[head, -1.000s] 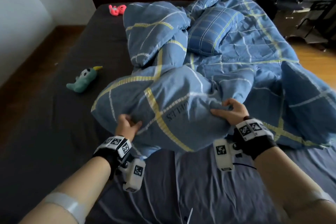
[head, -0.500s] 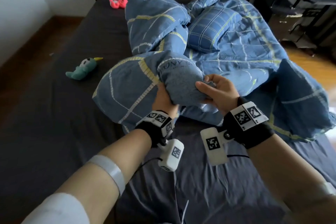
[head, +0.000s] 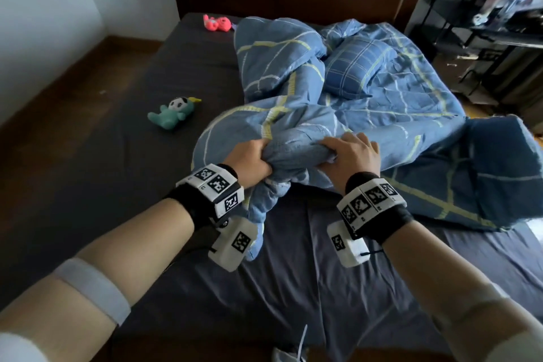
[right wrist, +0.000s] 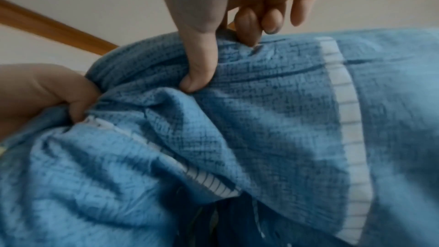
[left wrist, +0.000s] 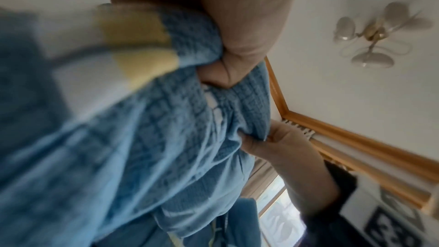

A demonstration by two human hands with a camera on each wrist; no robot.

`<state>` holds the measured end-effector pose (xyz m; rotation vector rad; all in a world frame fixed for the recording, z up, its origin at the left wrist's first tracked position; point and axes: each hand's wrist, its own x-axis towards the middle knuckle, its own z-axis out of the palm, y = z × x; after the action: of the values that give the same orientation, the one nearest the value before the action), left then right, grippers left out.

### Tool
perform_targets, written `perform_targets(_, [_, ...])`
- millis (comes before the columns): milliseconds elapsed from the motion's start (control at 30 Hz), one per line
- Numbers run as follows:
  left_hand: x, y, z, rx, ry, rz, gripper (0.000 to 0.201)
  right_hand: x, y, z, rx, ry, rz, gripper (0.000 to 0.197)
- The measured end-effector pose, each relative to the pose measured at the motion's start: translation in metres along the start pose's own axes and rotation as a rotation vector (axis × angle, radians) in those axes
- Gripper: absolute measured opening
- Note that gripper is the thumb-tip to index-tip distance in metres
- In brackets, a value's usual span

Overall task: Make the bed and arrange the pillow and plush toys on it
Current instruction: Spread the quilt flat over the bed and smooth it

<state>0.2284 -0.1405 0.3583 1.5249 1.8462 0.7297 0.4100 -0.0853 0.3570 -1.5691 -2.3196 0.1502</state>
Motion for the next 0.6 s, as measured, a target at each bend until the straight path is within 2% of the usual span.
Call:
perform_targets(67, [-0.021,-0.023,-0.009,-0.124,-0.021,-0.037,0.044,-0.013,-0.021,-0.004,-0.055,0.035,-0.040,0.039])
perform_targets(167, [-0.047,-0.056,-0.010,-0.302,0.000,-0.074,0.033,-0.034,-0.048,-0.017,-0.064,0.098,-0.011,0.039])
perform_targets(267, [-0.065,-0.090,0.005,-0.257,0.085,-0.180,0.053,-0.054,-0.071,-0.039,0.022,0.160,0.048,0.053])
perform_targets(367, [-0.072,-0.124,0.021,-0.348,0.154,-0.213,0.069,-0.073,-0.091,-0.055,0.051,0.195,0.033,0.052])
perform_targets(500, [-0.072,-0.140,0.018,-0.346,0.195,-0.236,0.032,-0.091,-0.098,-0.052,0.051,0.135,-0.021,0.040])
perform_targets(600, [-0.078,-0.145,-0.020,-0.368,0.321,-0.092,0.016,-0.103,-0.085,-0.042,0.179,0.034,0.077,0.031])
